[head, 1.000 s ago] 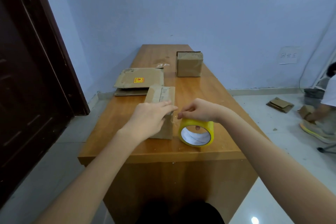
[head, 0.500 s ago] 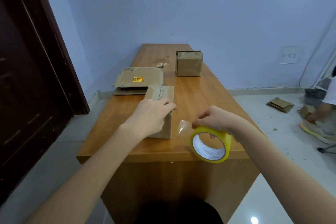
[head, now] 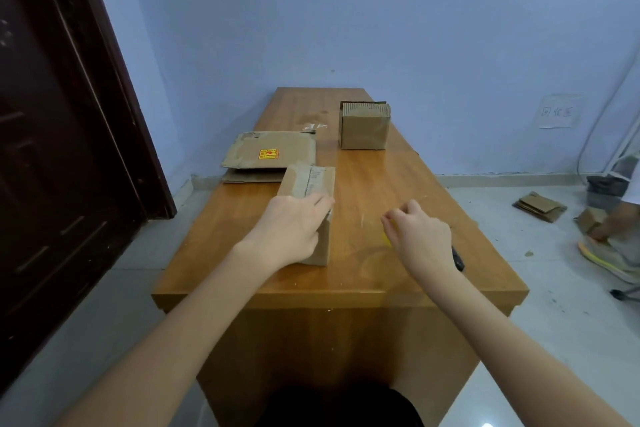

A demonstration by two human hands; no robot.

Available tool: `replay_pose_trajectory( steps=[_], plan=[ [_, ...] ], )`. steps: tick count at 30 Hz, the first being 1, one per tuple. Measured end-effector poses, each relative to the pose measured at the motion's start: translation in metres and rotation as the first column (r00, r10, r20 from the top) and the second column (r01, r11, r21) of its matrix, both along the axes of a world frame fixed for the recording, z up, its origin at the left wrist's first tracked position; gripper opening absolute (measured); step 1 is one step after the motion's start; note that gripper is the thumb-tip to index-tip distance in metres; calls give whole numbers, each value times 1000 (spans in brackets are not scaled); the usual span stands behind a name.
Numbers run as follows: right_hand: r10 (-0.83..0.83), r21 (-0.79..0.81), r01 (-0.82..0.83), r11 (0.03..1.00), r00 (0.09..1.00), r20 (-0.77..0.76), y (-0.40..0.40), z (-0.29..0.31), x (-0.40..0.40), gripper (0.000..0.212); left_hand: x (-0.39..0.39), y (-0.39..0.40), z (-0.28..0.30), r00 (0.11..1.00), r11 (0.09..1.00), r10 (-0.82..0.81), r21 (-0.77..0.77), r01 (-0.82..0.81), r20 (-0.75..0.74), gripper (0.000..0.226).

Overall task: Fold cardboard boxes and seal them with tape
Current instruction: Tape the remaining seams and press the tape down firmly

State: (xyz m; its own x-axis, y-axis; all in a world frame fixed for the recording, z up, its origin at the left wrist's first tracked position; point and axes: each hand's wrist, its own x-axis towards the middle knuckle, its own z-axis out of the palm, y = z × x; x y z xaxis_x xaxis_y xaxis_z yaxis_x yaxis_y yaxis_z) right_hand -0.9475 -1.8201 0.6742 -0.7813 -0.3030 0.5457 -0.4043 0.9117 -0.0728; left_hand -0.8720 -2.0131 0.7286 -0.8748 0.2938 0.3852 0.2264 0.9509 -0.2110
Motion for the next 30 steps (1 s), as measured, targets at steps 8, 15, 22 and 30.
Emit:
replay_pose_trajectory(
  steps=[8, 15, 22, 30],
  plan=[
    [50, 188, -53, 981, 999, 21, -4, -35, -6, 46, 0, 5, 1, 998, 1000, -17, -2, 17, -55, 43],
    [-55, 216, 54, 975, 998, 2, -6, -33, -1, 79, -1, 5, 0, 997, 996, 12, 85, -6, -77, 41],
    [237, -106, -233, 967, 971, 28, -29, 30, 26, 56, -6, 2, -10, 990, 953, 89, 299, -52, -113, 28],
    [574, -247, -518, 819, 751, 328, -51, 31, 22, 68, -1, -22, -9, 999, 934, 13, 356, 0, -33, 36]
  ],
)
